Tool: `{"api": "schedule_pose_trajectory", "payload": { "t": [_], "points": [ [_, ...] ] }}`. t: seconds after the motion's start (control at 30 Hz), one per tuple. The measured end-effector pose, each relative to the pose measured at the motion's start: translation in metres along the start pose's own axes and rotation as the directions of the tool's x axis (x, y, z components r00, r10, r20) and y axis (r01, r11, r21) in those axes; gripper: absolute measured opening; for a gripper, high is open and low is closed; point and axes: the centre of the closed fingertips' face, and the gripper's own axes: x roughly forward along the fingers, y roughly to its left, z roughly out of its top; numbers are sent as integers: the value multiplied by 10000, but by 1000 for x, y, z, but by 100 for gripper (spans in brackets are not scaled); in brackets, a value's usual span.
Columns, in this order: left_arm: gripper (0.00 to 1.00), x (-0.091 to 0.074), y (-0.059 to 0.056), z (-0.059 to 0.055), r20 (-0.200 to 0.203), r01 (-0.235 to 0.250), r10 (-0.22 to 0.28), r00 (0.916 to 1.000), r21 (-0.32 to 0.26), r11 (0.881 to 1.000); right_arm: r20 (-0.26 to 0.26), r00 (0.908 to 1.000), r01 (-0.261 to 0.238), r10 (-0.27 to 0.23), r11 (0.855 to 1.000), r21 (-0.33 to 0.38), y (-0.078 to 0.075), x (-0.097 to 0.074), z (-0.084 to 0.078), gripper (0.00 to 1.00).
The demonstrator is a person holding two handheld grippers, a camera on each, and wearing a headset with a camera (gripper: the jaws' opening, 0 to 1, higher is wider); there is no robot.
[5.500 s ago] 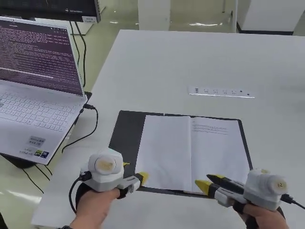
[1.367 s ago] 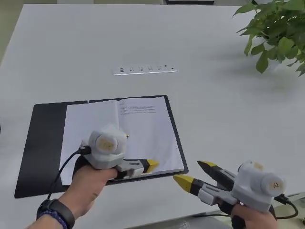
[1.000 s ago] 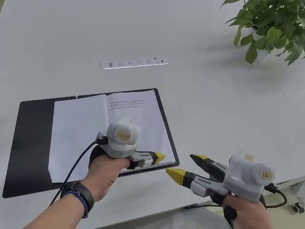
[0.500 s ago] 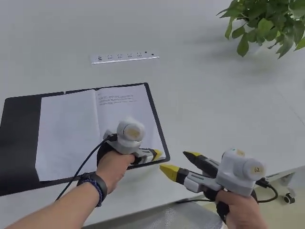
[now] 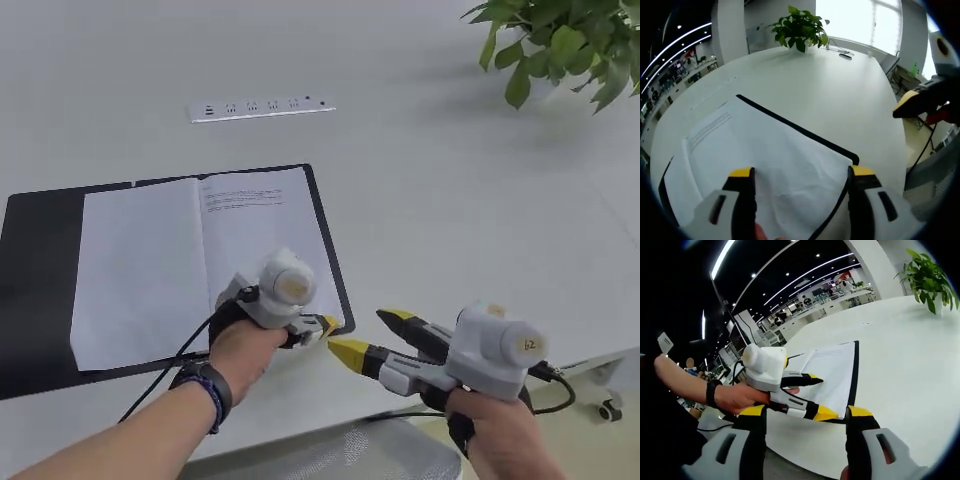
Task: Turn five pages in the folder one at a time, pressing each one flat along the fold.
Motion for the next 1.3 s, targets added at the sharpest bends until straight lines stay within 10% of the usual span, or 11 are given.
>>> {"api": "schedule_pose_trajectory", "payload": {
  "t": [0.83,1.3],
  "points": [
    [56,-9,15,-1,196,-32,45,9998,-649,9979,-227,9992,-327,326,9995,-49,-19,30,12,56],
    [56,-10,16,-1,255,125,-108,9996,-662,9977,735,9956,-718,575,9752,2092,-54,88,42,53]
  ]
}}
